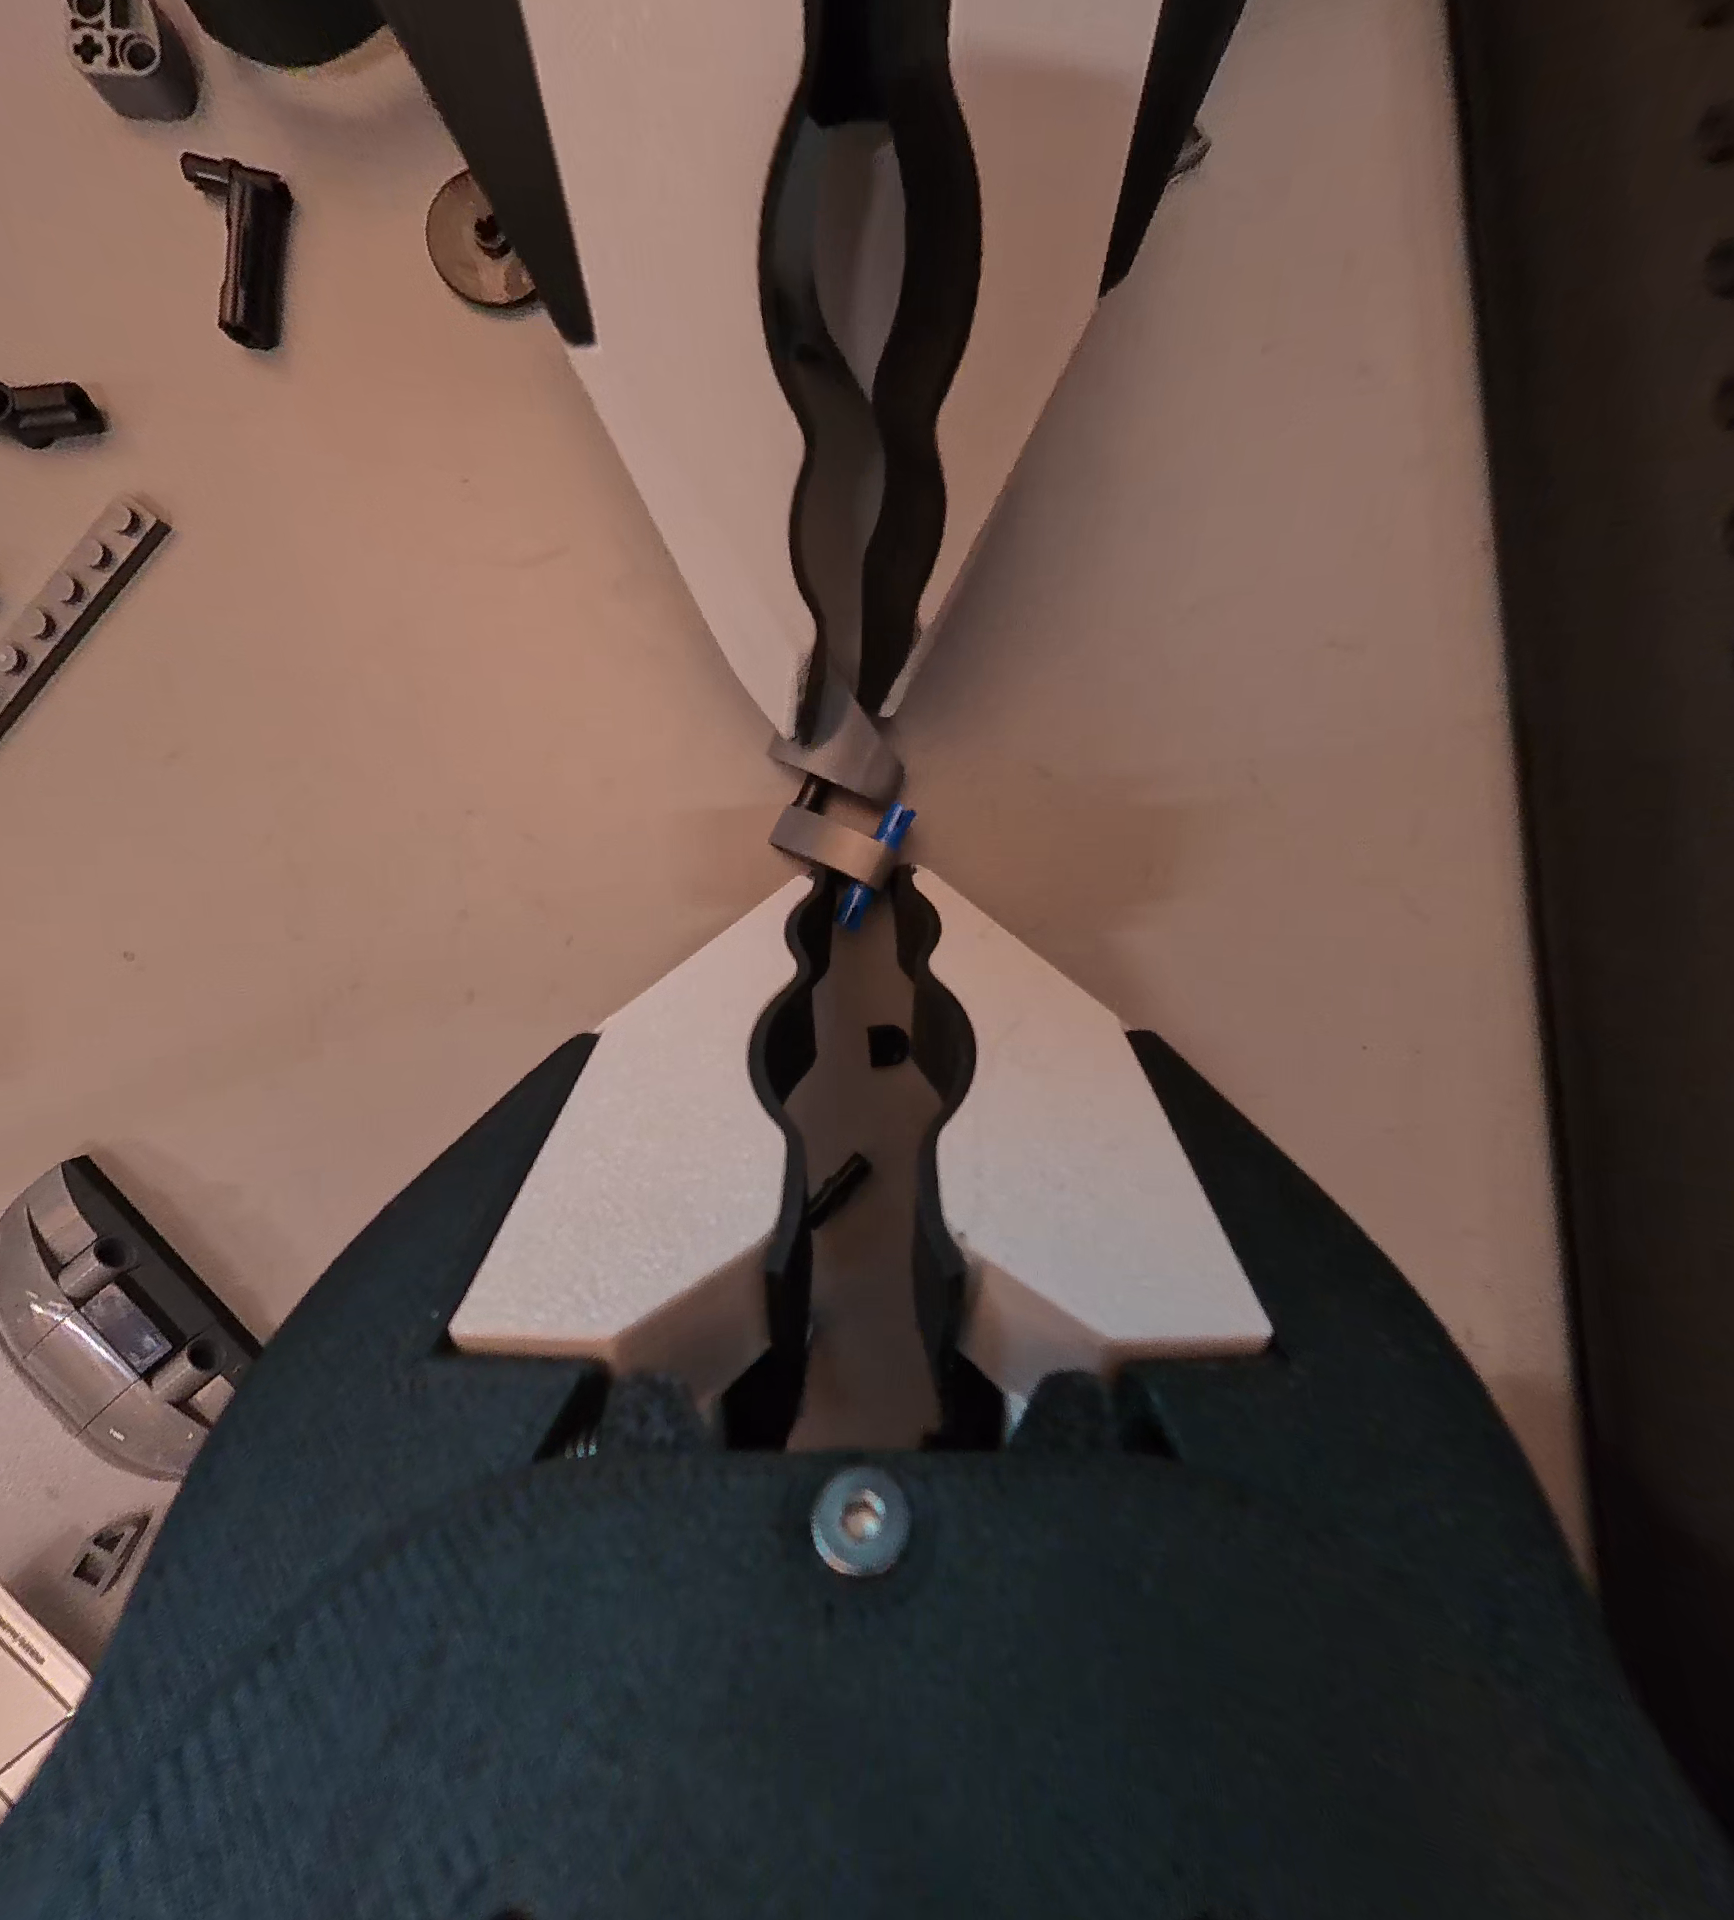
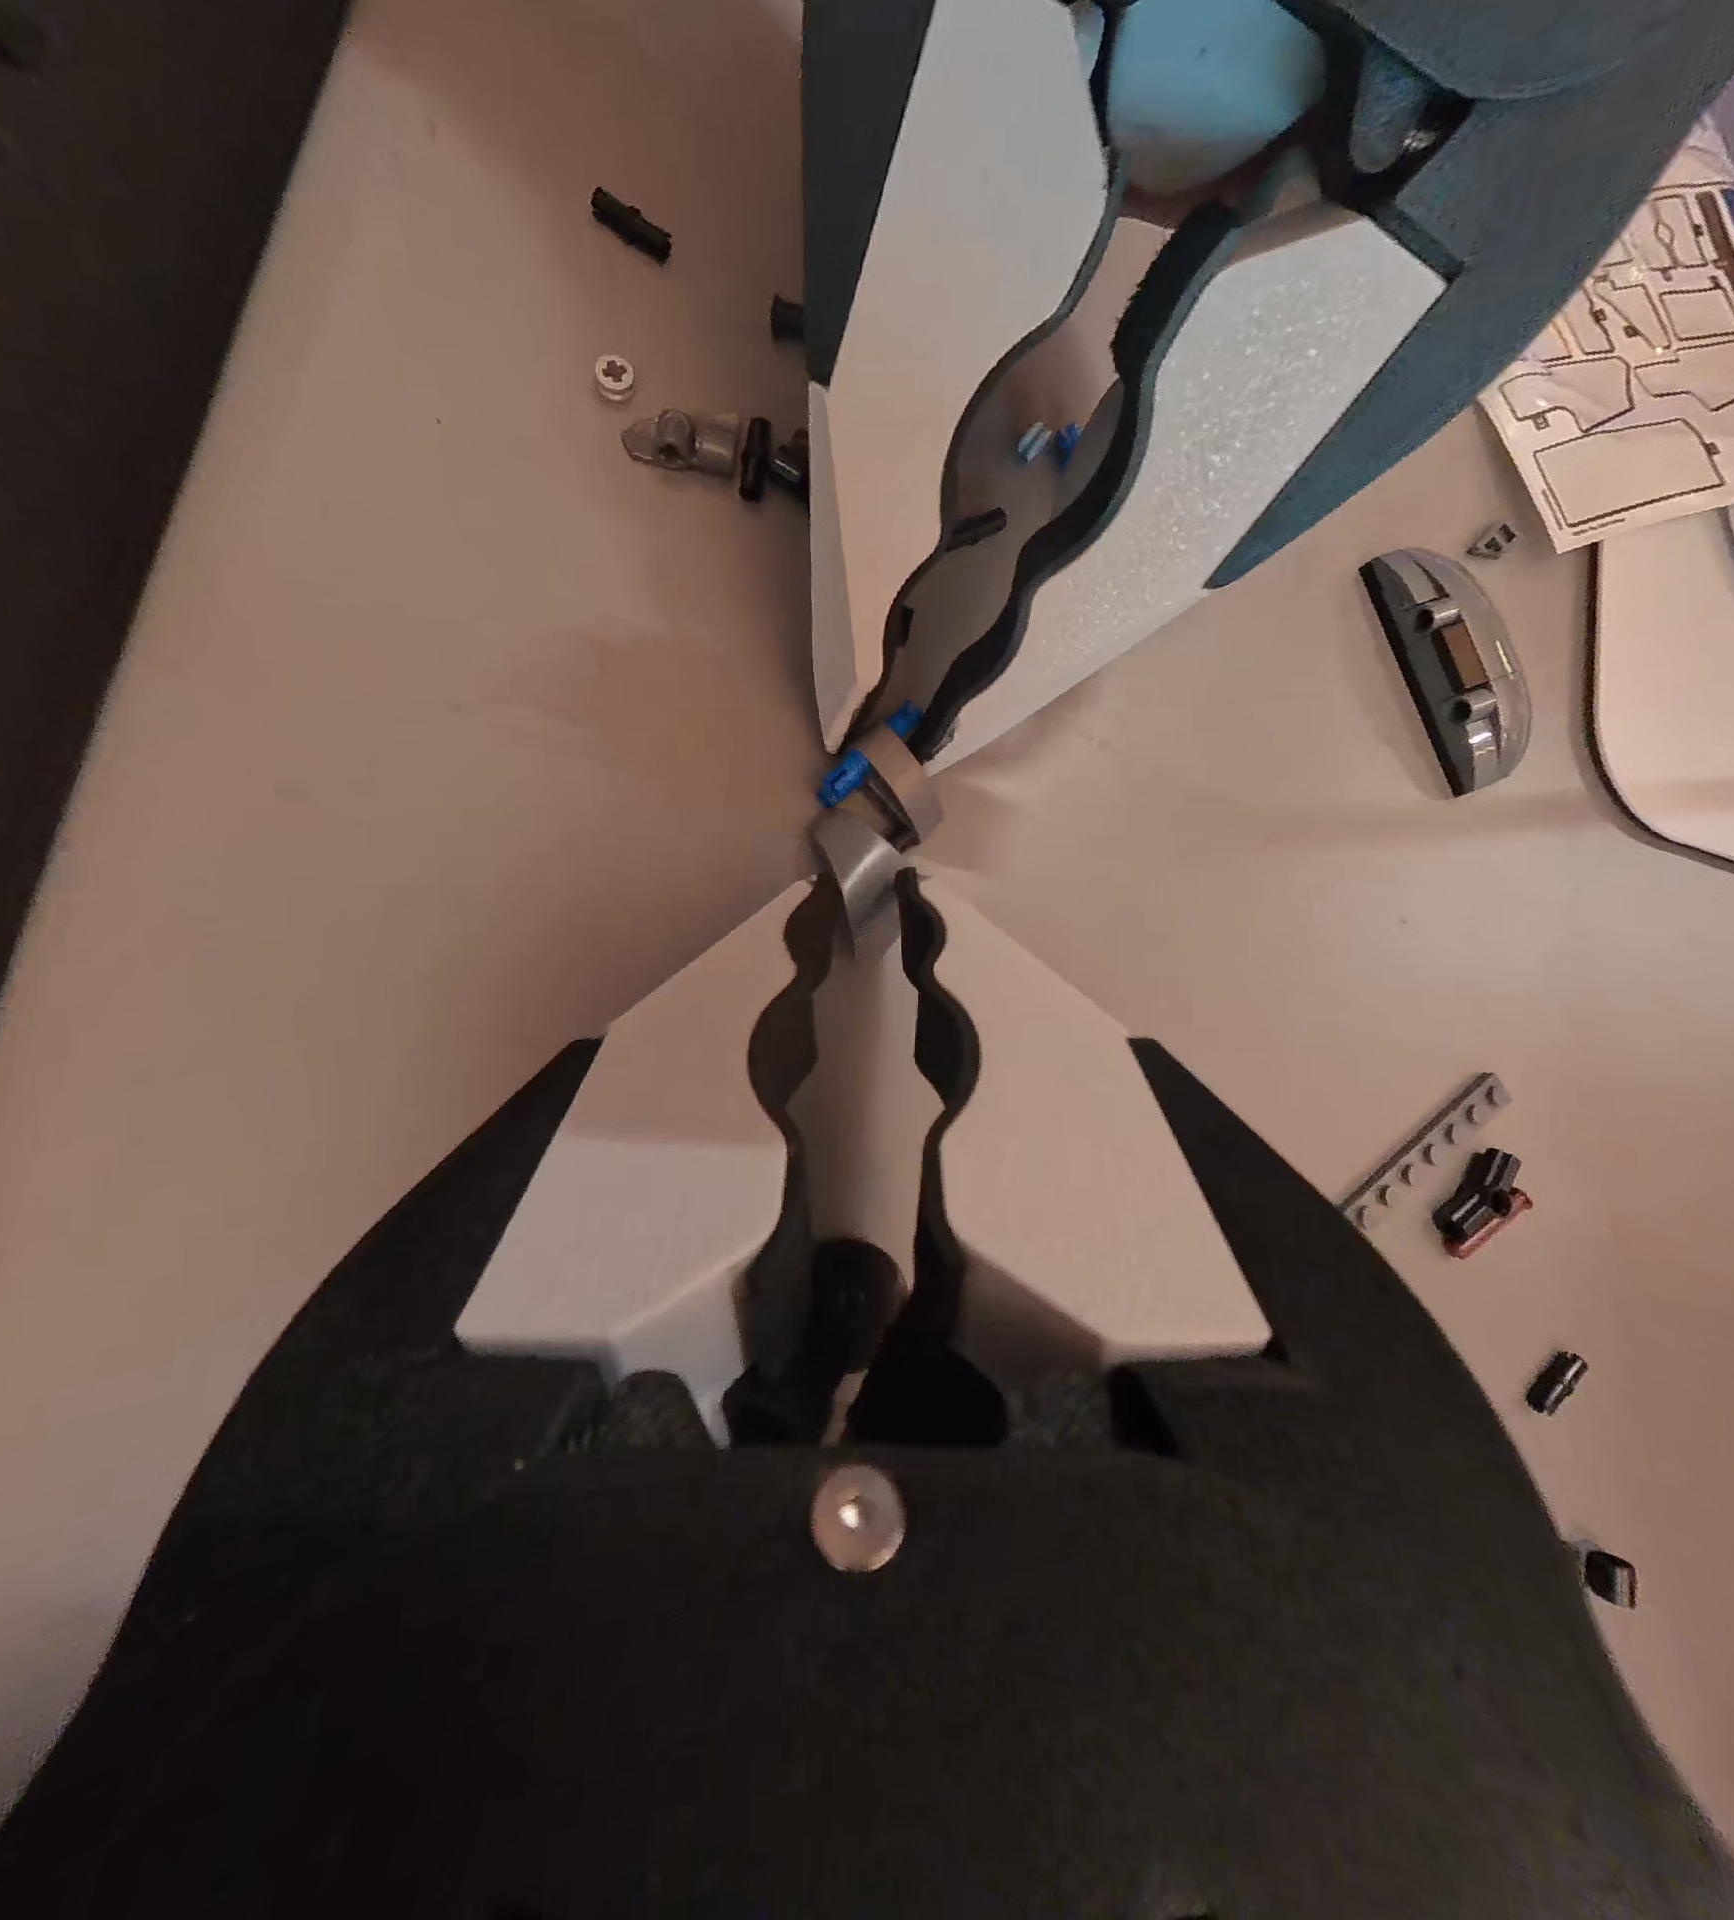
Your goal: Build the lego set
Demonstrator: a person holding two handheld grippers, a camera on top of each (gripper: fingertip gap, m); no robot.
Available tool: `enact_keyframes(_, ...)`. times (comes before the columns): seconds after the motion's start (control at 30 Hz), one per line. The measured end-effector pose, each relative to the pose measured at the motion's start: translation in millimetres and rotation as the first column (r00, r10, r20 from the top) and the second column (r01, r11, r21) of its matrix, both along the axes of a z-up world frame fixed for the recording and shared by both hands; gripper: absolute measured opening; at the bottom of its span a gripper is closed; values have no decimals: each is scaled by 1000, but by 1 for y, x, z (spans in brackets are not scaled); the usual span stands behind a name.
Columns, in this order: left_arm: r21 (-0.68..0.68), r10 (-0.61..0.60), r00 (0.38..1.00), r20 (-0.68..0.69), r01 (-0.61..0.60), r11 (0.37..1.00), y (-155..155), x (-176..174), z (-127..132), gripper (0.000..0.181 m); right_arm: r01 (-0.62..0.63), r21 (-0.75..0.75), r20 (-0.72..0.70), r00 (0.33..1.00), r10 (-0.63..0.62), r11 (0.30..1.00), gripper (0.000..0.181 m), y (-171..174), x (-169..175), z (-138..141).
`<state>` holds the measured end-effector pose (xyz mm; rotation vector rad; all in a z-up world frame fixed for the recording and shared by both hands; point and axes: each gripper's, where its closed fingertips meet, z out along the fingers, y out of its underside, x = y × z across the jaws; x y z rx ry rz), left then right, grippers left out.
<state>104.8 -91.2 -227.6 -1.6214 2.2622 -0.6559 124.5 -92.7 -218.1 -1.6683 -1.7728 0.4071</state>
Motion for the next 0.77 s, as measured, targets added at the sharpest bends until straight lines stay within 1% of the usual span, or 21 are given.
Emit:
enact_keyframes(0.2, 1, 0, 1000, 0, 0, 1000, 0, 0, 0, 9, 2, -6, -3, 1000, -2, 1000, 10, -1, 1, 1)
enact_keyframes(0.5, 1, 0, 1000, -1, 0, 1000, -1, 0, 0, 9, 35, -13, -9, 999, -35, 999, 17, 5, 7, 4)
enact_keyframes(0.77, 5, 2, 1000, -2, -2, 1000, 0, 0, 0, 9, 27, -23, 22, 999, -26, 999, 16, 3, 4, -5)
